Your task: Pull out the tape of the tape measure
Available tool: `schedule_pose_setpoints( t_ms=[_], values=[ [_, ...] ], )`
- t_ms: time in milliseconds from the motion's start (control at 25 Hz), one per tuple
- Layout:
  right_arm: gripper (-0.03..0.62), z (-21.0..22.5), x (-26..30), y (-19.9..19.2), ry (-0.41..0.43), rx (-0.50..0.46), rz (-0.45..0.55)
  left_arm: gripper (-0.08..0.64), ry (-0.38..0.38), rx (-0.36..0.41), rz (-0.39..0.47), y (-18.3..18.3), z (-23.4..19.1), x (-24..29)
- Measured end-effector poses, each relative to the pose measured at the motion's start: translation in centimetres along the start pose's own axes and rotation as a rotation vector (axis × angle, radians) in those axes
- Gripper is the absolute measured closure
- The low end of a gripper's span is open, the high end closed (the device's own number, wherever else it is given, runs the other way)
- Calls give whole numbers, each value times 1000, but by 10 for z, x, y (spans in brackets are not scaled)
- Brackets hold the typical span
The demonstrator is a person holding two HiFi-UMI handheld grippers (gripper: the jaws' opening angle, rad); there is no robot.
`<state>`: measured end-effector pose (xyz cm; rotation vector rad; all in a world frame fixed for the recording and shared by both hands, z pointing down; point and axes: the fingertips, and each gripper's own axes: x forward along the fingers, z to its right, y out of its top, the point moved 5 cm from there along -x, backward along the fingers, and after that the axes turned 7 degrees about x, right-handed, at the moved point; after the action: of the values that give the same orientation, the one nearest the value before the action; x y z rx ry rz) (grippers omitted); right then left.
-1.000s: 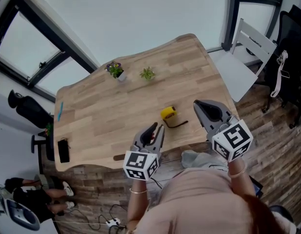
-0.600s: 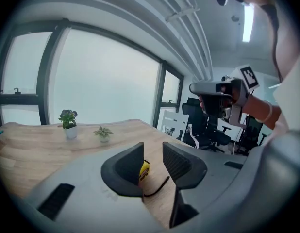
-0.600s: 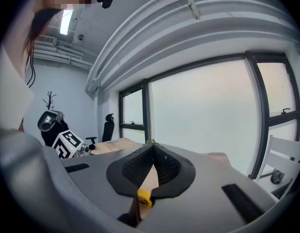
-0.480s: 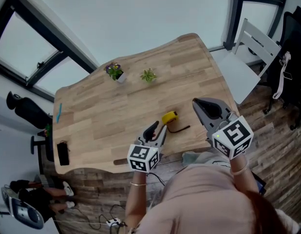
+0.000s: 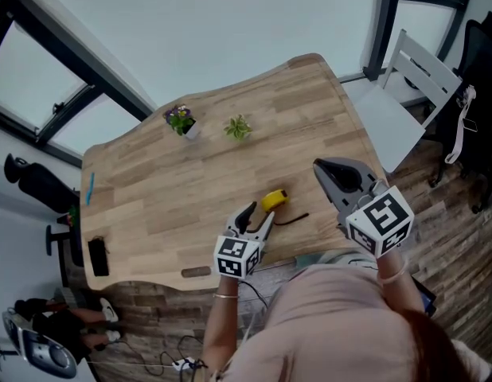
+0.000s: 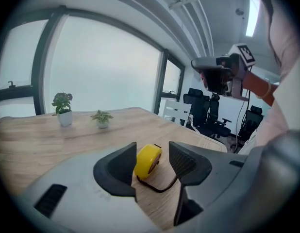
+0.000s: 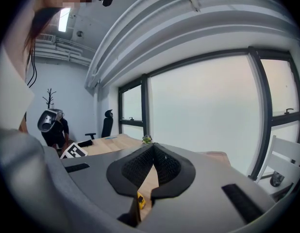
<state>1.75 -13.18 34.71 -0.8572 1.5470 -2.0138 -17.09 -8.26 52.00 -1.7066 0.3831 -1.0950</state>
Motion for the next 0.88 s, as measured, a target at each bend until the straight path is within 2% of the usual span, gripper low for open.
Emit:
schedule_pose_setpoints(
  t_ms=[400,760,880],
  values=[
    [594,22,14,-4,5,-5,-20,313,-35,8,-61,-27,-7,33],
    [594,38,19,-9,5,-13,-44,278,-86,-6,-75,-41,-9,58],
    [594,42,20,-10,-2,-13,-53,276,-103,18,-92,-44,-10,65]
  ],
)
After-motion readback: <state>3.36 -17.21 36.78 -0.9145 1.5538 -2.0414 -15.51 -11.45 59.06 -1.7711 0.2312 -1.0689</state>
